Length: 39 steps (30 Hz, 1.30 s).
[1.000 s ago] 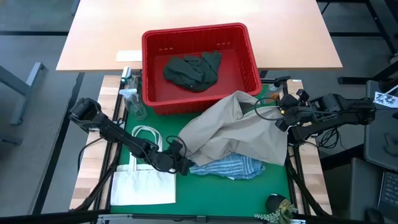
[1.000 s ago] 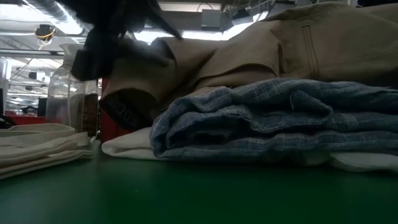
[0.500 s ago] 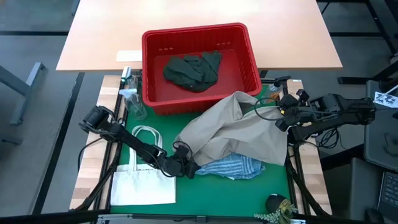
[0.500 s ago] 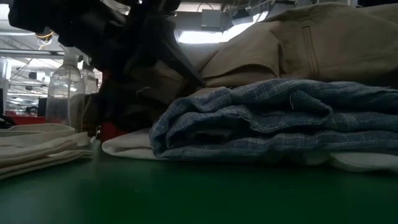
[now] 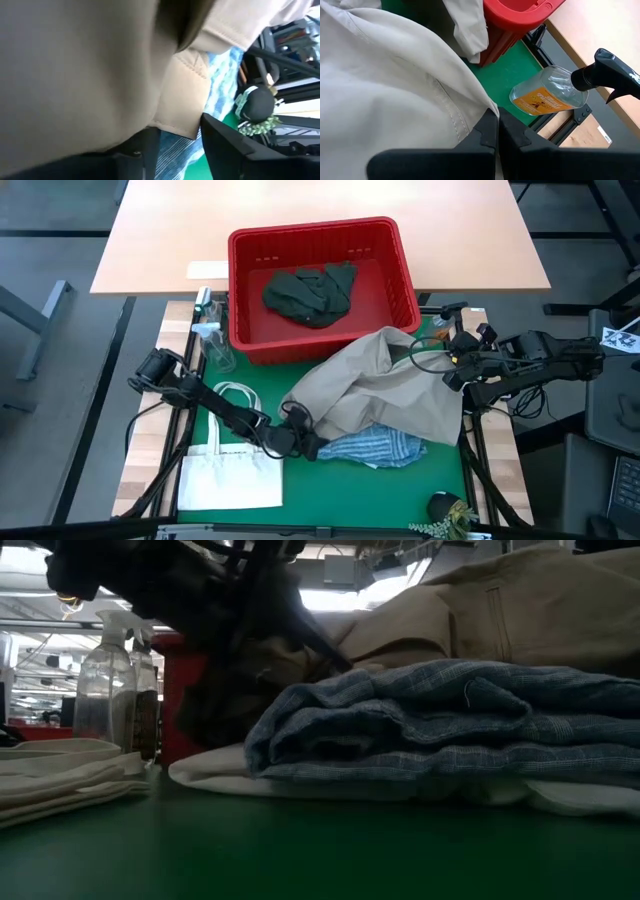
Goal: Fold Laundry from Bin
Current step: Fold the light brown shorts
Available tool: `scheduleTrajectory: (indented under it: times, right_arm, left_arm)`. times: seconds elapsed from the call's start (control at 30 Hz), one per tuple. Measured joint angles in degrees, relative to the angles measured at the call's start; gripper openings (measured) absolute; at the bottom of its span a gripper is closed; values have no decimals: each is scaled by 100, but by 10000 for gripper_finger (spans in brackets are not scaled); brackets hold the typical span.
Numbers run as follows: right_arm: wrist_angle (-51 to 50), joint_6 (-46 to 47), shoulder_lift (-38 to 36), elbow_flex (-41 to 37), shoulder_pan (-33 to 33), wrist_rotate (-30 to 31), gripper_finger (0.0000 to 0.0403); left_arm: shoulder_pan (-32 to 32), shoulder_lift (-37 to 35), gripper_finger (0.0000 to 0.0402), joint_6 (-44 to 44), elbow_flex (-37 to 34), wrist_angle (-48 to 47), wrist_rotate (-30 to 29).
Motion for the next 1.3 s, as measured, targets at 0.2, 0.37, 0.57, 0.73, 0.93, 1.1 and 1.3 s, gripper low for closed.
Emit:
scheduleTrajectory:
  times: [0.2, 0.37, 0.57, 0.73, 0.93, 1.1, 1.3]
  right_arm:
    - [0, 0, 1, 6, -1, -1, 1]
    - [7, 0, 2, 263, 0, -2, 1]
    - [4, 0, 0, 791, 0, -340, 1]
    - [9, 3, 0, 1219, 0, -650, 1]
    - [3, 2, -8, 1399, 0, -1458, 1]
    - [18, 9, -28, 1397, 0, -2073, 1]
    - [9, 13, 13, 1392, 0, -2025, 1]
  left_arm:
    - [42, -20, 38, 82, 0, 276, -2]
    - [68, -365, 5, 229, 0, 182, 17]
    - [-9, -1510, 3, 832, 2, -342, 623]
    - [-359, -2674, 2, 789, 3, -1555, 1105]
    - [-1059, -3605, 1, 122, 4, -2911, 1664]
    - [-1521, -3695, 1, -789, 4, -4068, 1645]
    - [-1623, -3527, 0, -701, 4, -4465, 1441]
